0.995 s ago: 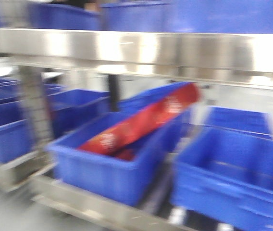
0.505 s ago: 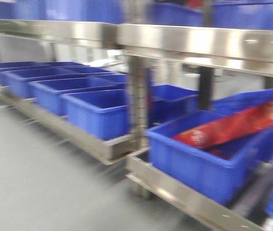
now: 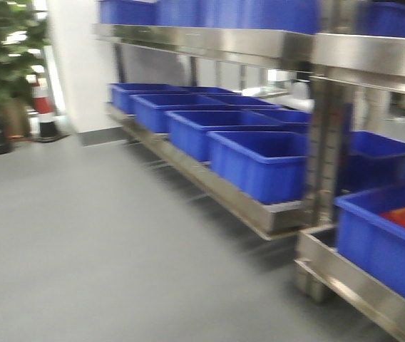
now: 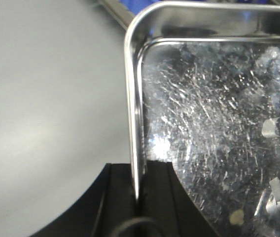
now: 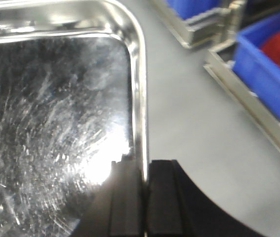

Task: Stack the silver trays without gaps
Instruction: 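Hold the tray in both grippers while the base backs away and turns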

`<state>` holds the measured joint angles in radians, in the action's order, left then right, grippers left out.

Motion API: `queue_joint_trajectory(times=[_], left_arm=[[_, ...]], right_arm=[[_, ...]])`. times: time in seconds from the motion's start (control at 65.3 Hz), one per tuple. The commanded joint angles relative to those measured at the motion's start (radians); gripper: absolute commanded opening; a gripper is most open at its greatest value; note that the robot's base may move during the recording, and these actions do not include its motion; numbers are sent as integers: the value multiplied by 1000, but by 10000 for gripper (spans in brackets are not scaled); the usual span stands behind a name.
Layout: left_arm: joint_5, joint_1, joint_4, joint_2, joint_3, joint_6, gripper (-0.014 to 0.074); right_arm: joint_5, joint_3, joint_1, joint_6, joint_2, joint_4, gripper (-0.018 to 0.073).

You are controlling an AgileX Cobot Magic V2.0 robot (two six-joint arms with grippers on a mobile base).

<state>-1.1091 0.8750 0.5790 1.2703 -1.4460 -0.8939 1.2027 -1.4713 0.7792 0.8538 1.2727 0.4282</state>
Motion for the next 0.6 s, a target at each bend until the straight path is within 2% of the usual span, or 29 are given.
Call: queue_joint_trajectory(times=[0.0, 0.582], left_arm=[[55, 12, -7, -8, -5, 0, -16], [55, 12, -7, -8, -5, 0, -16]], right_arm=[[-60, -4, 1, -4, -9, 7, -78], [-60, -4, 1, -4, -9, 7, -78]])
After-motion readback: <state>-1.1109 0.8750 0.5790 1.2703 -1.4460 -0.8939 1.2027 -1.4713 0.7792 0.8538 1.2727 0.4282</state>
